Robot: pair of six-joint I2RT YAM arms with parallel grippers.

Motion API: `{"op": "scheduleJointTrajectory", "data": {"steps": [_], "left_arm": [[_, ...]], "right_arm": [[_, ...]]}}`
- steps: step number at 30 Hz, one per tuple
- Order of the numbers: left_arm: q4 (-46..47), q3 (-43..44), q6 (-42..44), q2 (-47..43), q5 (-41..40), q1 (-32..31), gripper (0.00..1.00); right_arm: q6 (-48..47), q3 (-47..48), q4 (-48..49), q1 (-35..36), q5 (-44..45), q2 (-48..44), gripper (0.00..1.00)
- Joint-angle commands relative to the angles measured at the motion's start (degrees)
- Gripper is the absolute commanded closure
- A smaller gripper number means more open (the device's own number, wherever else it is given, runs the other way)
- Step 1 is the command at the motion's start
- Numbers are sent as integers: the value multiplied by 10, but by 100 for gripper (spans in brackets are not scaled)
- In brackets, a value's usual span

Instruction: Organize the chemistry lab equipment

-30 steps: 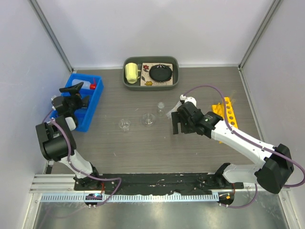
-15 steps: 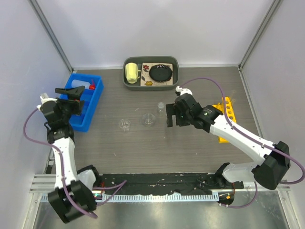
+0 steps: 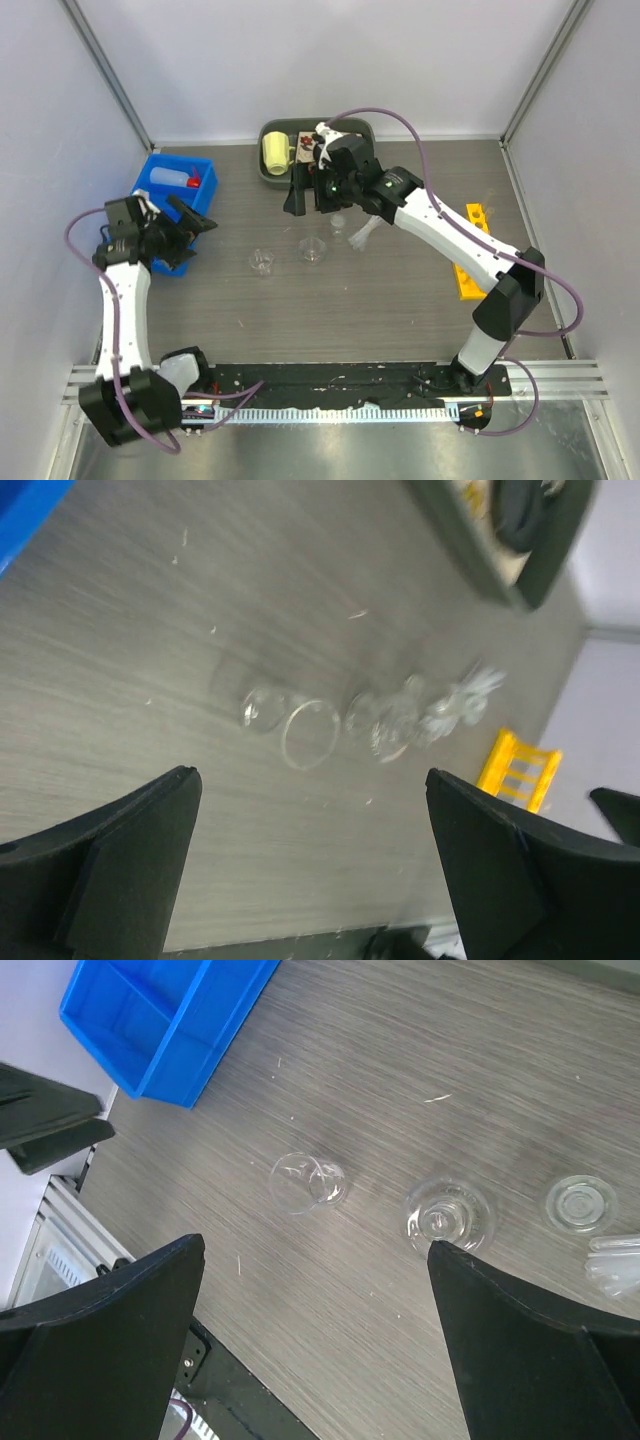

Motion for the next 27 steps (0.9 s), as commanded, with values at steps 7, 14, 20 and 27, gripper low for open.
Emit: {"op": "scheduleJointTrajectory", "data": {"steps": [7,14,20,27], "left_arm": [[-134,150,163,125,-302,-119,0],[-138,199,219,196,-466,-144,0],[-104,229,252,307,-419,-144,0],[-38,233,290,349,-444,-145,0]], "right_arm": [[-9,-27,20,25,-1,-20,0],[-17,-136,48,39,18,-73,0],[-13,-212,75,47,18,-120,1],[15,-303,136,51,-6,-185,0]]}}
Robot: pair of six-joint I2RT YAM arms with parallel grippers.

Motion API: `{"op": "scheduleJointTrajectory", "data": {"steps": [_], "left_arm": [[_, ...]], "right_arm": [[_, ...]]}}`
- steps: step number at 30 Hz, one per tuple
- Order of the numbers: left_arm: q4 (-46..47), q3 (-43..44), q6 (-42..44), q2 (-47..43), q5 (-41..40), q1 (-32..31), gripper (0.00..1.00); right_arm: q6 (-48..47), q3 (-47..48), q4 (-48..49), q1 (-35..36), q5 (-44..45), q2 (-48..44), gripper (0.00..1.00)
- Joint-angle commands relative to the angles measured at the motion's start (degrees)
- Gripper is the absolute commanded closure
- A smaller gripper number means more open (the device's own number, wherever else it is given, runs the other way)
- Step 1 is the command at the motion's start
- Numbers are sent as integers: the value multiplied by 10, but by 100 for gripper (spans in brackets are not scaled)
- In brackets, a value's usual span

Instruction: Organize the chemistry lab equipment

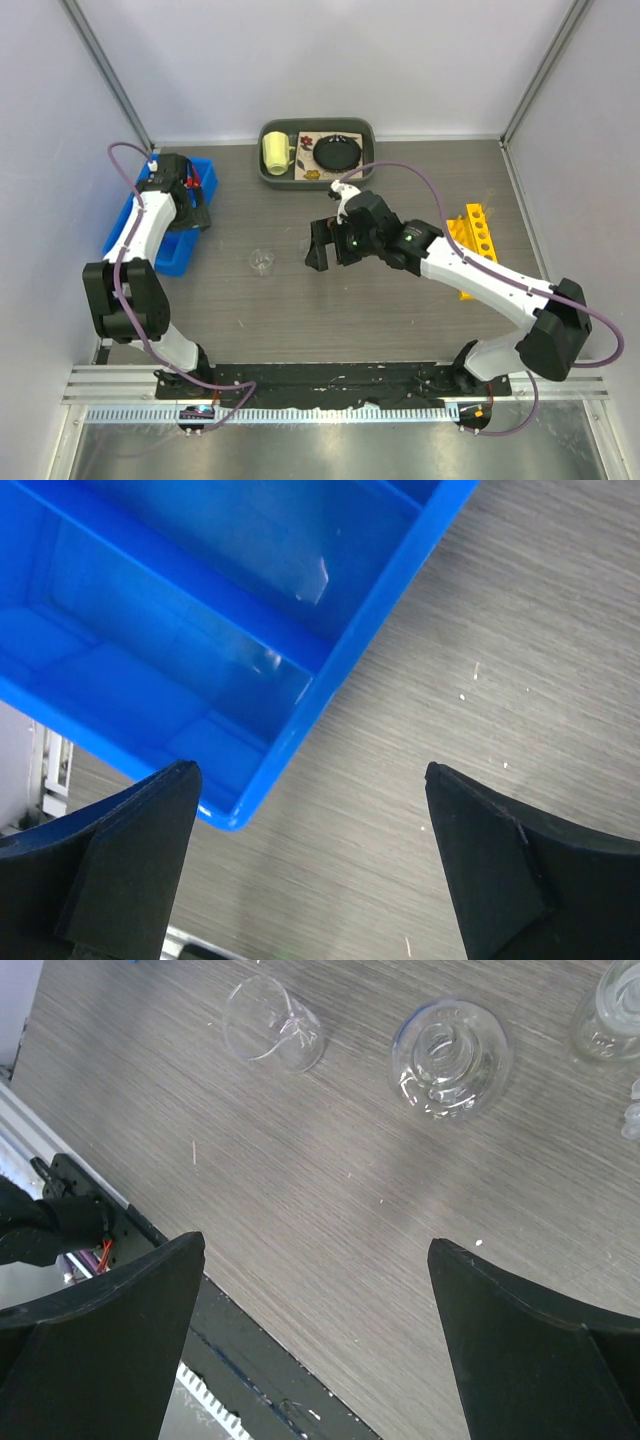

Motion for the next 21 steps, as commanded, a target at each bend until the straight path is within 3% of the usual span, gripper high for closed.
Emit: {"op": "scheduleJointTrajectory", "data": {"steps": [1,9,13,21], "left_arm": [[67,23,45,3,-28,-1,0],[125,7,62,42,-35,-2,0],[135,6,72,58,-31,-1,7],[153,-2,73,90,-22,-2,46]], "right_arm": [[17,-44,67,5,-15,-47,0],[14,-72,53,6,-7,-107,0],[11,-78,38,6,10,-142,1],[16,-108,29,6,23,-176,0]]}}
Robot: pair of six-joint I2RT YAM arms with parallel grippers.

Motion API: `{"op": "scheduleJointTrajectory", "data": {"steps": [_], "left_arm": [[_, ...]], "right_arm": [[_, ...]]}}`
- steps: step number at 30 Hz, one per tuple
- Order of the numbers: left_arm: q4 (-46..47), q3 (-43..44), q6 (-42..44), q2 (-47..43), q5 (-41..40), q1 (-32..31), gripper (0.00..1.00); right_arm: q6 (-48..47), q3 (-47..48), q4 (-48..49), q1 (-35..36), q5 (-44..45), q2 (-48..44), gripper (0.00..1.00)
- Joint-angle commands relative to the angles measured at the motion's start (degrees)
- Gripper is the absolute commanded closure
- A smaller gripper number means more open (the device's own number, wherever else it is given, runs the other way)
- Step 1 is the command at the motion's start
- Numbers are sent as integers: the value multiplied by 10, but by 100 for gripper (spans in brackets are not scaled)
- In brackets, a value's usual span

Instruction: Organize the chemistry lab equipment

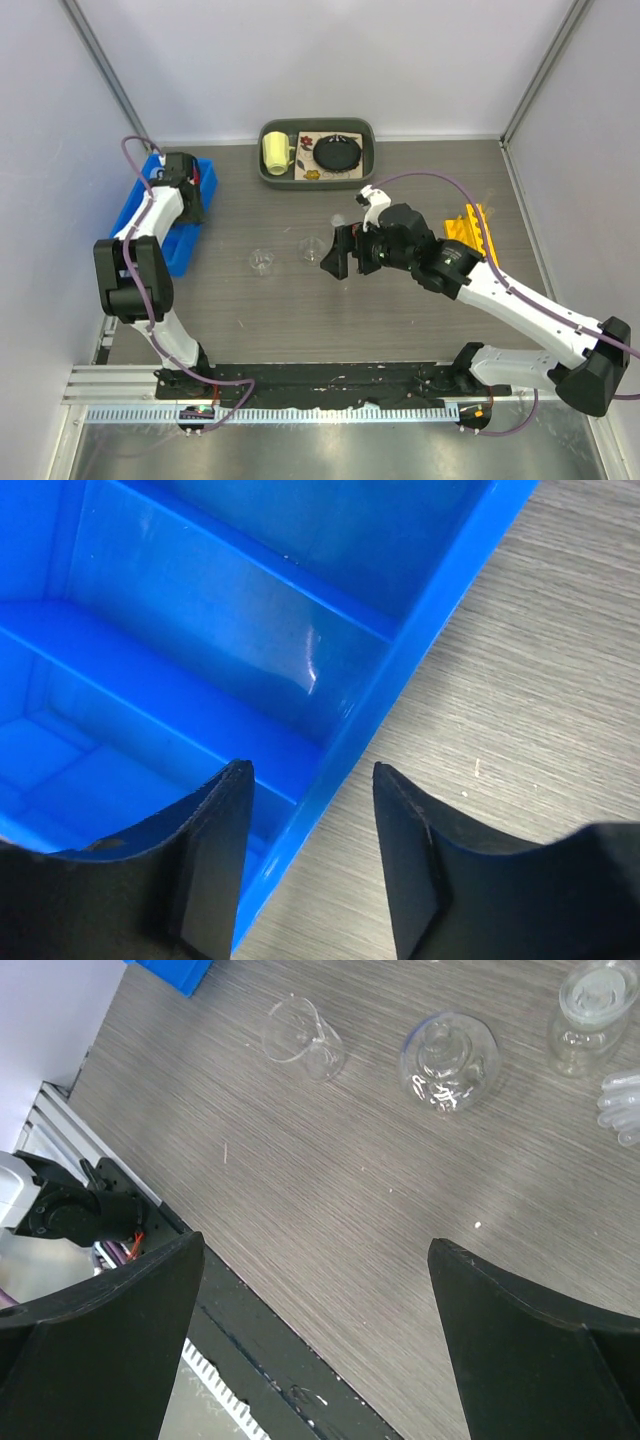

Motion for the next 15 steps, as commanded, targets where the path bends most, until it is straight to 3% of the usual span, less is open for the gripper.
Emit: {"op": "scheduleJointTrajectory", "data": {"steps": [1,10,12,13,15], "left_arm": [[35,-13,5,15,-1,-2,49],[40,-38,-7,13,38,-2,72],[43,-44,-12,0,45,-4,87],[41,-49,-19,-3,45,-7,100],[33,-62,-26,-17,45,-9,100]], "right_arm": [[4,-17,1,3,14,-16,0],[12,-31,-2,4,22,-26,1],[15,-36,0,4,22,-28,0],[17,-36,1,4,22,-29,0],[20,-39,2,4,22,-31,1]]}}
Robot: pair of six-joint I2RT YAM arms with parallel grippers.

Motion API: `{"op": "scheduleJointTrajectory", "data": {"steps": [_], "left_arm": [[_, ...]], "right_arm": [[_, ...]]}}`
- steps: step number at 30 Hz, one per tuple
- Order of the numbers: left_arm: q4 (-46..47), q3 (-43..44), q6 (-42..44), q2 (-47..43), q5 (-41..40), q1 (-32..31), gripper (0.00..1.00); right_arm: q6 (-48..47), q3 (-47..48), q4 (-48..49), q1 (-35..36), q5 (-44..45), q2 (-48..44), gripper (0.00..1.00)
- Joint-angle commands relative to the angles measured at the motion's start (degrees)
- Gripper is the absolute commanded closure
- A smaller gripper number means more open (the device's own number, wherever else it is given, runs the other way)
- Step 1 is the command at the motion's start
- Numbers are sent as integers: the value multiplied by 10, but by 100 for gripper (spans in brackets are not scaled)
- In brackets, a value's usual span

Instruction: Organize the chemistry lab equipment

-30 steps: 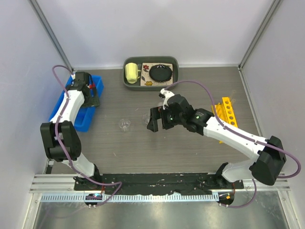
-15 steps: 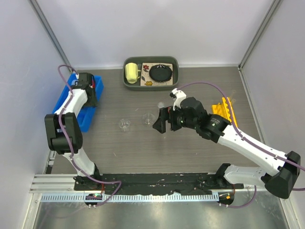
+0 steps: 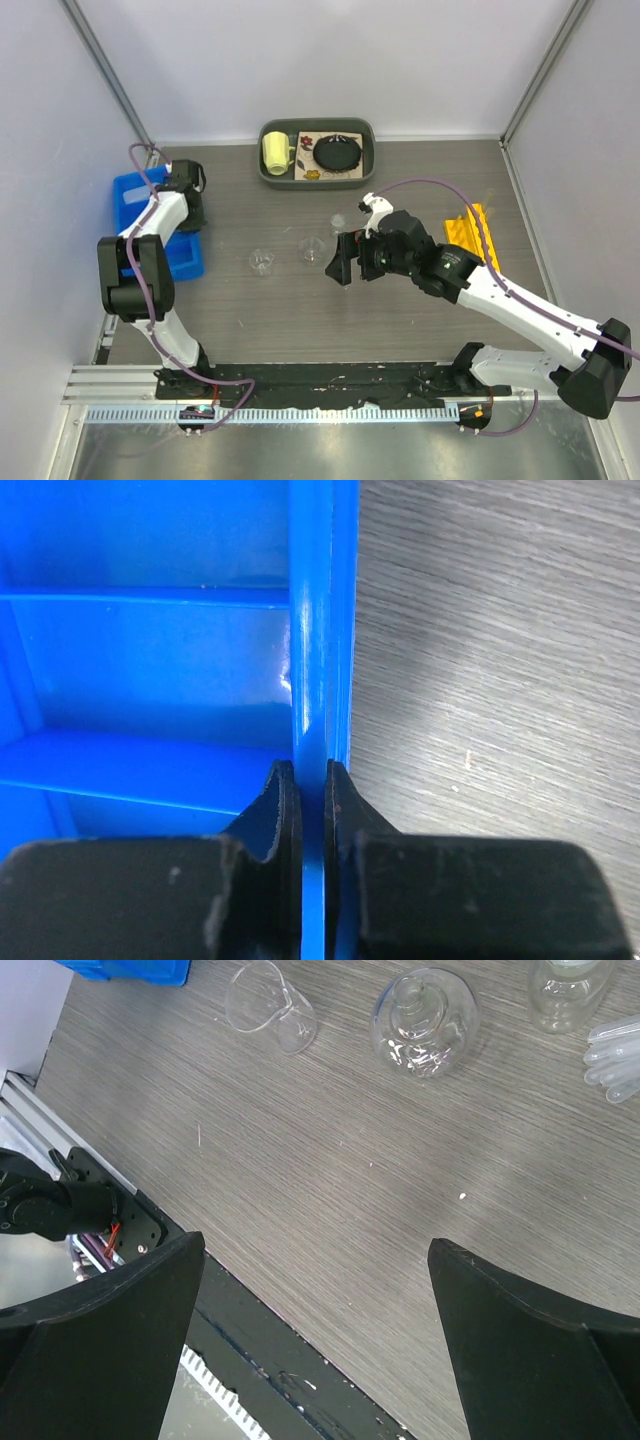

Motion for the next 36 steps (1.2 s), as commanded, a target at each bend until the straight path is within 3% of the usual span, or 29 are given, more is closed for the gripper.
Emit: {"op": "scheduleJointTrajectory", "data": {"steps": [1,6,12,18,36], "left_arm": [[-5,-34,-41,-38,23,-5,100],[-22,-63,-49,-70,32,-22,100],[-40,-71,-63,-79,40,-131,100],[-66,-64,-66,-52,-3,-260,100],[-46,-81,-127,-45,10,-452,100]], "right_arm": [[13,-2,12,3,10,-23,0],[14,6,1,4,14,-28,0],[17,14,-18,4,24,-40,0],[25,18,-36,4,26,-58,0],[31,42,-115,5,68,-81,0]]}}
